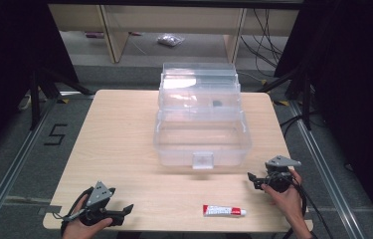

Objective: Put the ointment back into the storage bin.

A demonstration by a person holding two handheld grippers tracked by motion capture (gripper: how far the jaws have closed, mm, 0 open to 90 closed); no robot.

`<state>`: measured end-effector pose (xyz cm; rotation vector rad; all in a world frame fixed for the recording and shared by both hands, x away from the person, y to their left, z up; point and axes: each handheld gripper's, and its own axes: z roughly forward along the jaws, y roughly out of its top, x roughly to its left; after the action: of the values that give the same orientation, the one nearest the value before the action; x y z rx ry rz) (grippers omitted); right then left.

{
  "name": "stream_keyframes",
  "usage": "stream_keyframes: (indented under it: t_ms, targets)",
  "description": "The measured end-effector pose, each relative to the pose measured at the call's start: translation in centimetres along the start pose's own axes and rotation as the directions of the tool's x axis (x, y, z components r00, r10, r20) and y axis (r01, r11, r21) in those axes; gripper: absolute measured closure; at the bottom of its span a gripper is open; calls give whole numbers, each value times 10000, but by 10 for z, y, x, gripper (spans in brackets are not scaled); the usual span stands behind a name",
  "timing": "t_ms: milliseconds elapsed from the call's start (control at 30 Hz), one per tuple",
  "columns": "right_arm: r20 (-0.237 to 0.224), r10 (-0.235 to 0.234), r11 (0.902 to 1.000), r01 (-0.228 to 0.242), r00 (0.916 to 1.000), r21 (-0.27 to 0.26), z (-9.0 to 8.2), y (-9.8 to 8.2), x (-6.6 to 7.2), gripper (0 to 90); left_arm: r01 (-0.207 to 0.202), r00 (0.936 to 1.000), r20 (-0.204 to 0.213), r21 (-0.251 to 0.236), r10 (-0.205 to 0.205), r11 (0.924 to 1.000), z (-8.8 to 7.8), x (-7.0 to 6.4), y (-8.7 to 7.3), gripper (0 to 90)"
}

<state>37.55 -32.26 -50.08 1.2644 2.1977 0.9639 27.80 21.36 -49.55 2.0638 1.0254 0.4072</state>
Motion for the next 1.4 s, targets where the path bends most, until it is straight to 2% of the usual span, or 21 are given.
stream_keyframes:
  t_ms: [167, 200, 233, 267, 333, 467, 633, 667, 700, 733, 833, 867, 900, 933, 1033, 1067, 1133, 1200, 1300, 1333, 1400]
  targets:
    - [-36, -70, 9999, 69, 10000, -84, 0, 1, 1, 188, -8, 10000, -14, 1, 8, 10000, 0, 0, 0, 150]
    - [128, -303, 9995, 304, 9995, -84, 0, 0, 0, 190, -6, 10000, -19, -2, 6, 10000, 0, 0, 0, 150]
    - [76, 90, 9999, -90, 9999, 75, -1, 0, 3, 191, 15, 10000, -27, -12, -15, 10000, 0, 0, 0, 150]
    - [41, -383, 9993, 383, 9993, -36, 0, 1, 1, 192, 10, 10000, -31, -6, -10, 10000, 0, 0, 0, 150]
    - [35, -290, 9996, 290, 9996, -38, -1, 1, 2, 193, 45, 10000, -39, -41, -45, 10000, 0, 0, 0, 150]
    - [-208, -132, 9999, 130, 9997, -99, -6, 6, 5, 199, 34, 10000, -25, -28, -34, 10000, 0, 0, 0, 150]
    - [-270, -370, 9992, 365, 9989, -172, -10, 9, 10, 211, 28, 10000, -42, -44, -28, 10000, 0, 0, -1, 150]
    - [-643, -376, 9993, 370, 9972, -104, -11, 12, 12, 223, -28, 10000, -67, -29, 28, 10000, 0, 1, -1, 150]
    - [-552, -450, 9989, 442, 9975, -160, -13, 13, 14, 231, -28, 10000, -67, -29, 28, 10000, 0, 1, -1, 150]
    - [-794, 40, 9999, -28, 9968, 154, -15, 15, 20, 239, 78, 9998, -203, -73, -80, 9999, 1, 1, -1, 150]
    - [-995, -400, 9990, 415, 9942, 138, -18, 20, 24, 251, 80, 9998, -203, -44, -81, 10000, 1, 1, -1, 150]
    - [-1023, -774, 9970, 776, 9917, -18, -17, 22, 24, 254, 56, 9998, -193, -10, -56, 10000, 0, 1, -1, 150]
    - [-1133, -462, 9987, 484, 9925, 163, -19, 23, 28, 259, 110, 9996, -259, -27, -111, 9999, 0, 0, -1, 150]
    - [-1151, -871, 9961, 881, 9895, 38, -19, 24, 28, 265, 17, 9998, -189, 0, -17, 10000, 0, 1, -1, 150]
    - [-1347, -885, 9956, 917, 9869, 176, -21, 26, 35, 270, 97, 9998, -195, 19, -97, 10000, 0, 2, -1, 150]
    - [-1420, -1214, 9923, 1237, 9824, 81, -20, 27, 35, 273, 98, 9997, -202, 33, -97, 9999, 0, 2, -1, 150]
    - [-1522, -948, 9946, 1002, 9838, 282, -23, 28, 41, 284, 112, 9997, -214, 9, -111, 9999, 0, 1, -1, 150]
    - [-1600, -1552, 9869, 1603, 9748, 195, -24, 31, 44, 295, 122, 9997, -216, 9, -122, 9999, 0, 1, -1, 150]
    - [-1849, -1461, 9870, 1559, 9718, 396, -27, 33, 50, 310, 53, 9998, -205, 41, -52, 10000, -1, 2, -1, 150]
    - [-1843, -1811, 9819, 1882, 9660, 214, -27, 34, 50, 315, 28, 9998, -196, 10, -28, 10000, -1, 2, -1, 150]
    - [-1912, -1883, 9791, 1993, 9633, 401, -30, 35, 55, 320, 125, 9997, -210, 4, -125, 9999, 0, 2, -1, 150]
